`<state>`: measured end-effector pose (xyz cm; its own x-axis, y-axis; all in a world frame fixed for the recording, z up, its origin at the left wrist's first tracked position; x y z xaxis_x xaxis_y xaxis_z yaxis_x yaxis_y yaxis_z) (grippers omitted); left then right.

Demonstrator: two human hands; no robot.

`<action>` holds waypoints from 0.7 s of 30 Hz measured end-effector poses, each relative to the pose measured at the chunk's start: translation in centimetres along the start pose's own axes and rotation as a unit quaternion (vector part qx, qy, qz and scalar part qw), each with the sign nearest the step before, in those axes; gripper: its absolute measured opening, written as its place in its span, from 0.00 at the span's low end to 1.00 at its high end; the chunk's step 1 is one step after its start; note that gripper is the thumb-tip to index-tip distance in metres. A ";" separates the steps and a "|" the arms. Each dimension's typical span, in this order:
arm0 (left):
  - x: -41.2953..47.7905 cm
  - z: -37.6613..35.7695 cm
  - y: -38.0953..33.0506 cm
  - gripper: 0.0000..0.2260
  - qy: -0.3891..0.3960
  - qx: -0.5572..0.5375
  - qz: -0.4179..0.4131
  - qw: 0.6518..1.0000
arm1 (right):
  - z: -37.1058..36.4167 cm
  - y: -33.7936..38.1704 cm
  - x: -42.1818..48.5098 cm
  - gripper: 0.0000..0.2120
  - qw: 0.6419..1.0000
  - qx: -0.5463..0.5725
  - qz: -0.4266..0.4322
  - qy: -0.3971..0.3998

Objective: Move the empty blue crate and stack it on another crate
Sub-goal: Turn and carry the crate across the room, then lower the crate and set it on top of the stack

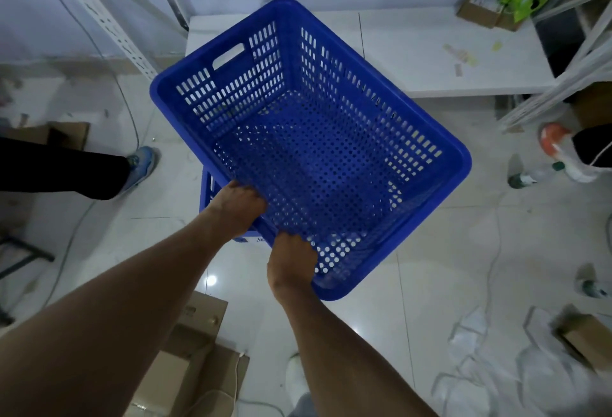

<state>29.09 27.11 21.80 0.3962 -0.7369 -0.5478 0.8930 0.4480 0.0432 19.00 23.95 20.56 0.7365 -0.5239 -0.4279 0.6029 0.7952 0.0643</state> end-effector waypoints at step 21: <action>0.9 -2.1 -1.4 0.12 -0.021 0.089 -0.108 0.990 | -1.1 0.9 0.4 0.04 0.999 -0.026 0.028 -0.012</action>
<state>27.73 26.84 19.53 0.1972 -0.8282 -0.5247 0.9799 0.1836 0.0783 19.51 24.80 19.49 0.7765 -0.4844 -0.4030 0.5440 0.8381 0.0406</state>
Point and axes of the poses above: each hand's wrist, its own x-axis towards the middle knuckle, its own z-axis out of the back of the hand, y = z × x, the point moved 10 cm from there along x, towards the middle knuckle, and after that the axes turned 8 degrees about -x, right-handed, at the moved point
